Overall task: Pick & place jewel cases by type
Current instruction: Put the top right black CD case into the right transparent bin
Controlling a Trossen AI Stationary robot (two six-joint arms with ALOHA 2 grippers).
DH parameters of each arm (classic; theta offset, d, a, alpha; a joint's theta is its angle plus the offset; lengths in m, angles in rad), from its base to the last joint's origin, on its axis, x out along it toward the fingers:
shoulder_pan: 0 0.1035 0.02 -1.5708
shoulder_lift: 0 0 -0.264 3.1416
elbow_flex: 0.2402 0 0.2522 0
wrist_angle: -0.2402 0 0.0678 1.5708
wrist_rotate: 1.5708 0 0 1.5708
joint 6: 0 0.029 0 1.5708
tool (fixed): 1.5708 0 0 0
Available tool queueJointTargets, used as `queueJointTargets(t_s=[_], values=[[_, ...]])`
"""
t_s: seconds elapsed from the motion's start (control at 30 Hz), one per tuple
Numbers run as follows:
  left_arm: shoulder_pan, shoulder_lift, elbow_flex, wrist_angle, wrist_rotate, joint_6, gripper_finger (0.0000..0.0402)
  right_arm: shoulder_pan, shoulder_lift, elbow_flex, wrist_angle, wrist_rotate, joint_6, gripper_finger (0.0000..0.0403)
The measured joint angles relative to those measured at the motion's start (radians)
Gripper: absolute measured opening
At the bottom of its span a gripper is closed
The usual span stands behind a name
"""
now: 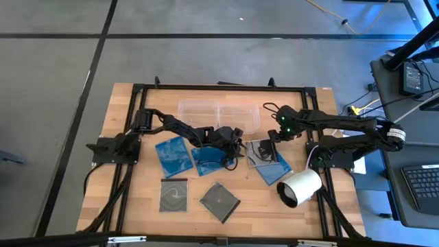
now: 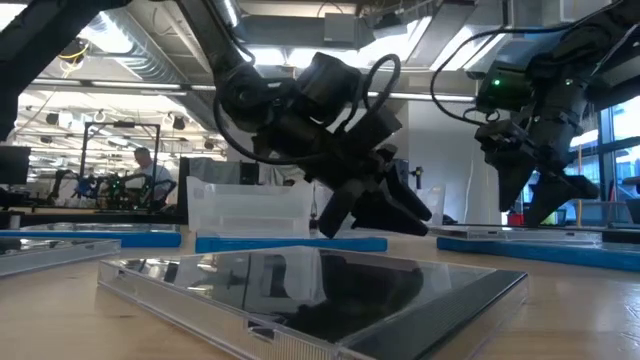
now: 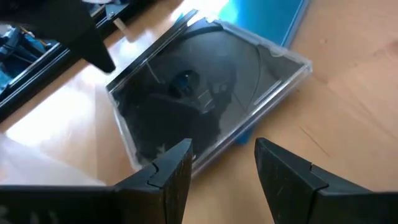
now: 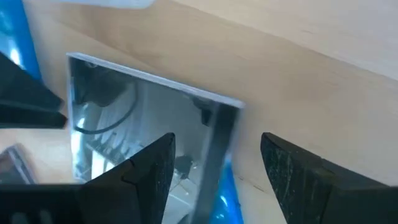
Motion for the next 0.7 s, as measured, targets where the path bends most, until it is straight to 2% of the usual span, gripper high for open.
queueJointTargets(t_s=[0.1, 0.23, 0.37, 0.7], values=[[0.000, 0.001, 0.006, -0.003, 0.000, 0.001, 0.0171, -0.018, 0.038, 0.000, 0.025, -0.007, -0.030, 0.0239], [0.002, 0.002, 0.007, -0.006, 0.000, -0.004, 0.0171, -0.046, 0.081, 0.000, 0.053, -0.076, -0.070, 0.0239], [0.002, 0.002, 0.007, -0.012, -0.001, -0.004, 0.0171, -0.064, 0.115, 0.000, 0.060, -0.082, -0.071, 0.0239], [0.002, 0.003, 0.007, -0.010, -0.002, -0.019, 0.0171, -0.064, 0.140, 0.000, 0.176, -0.154, -0.127, 0.0239]])
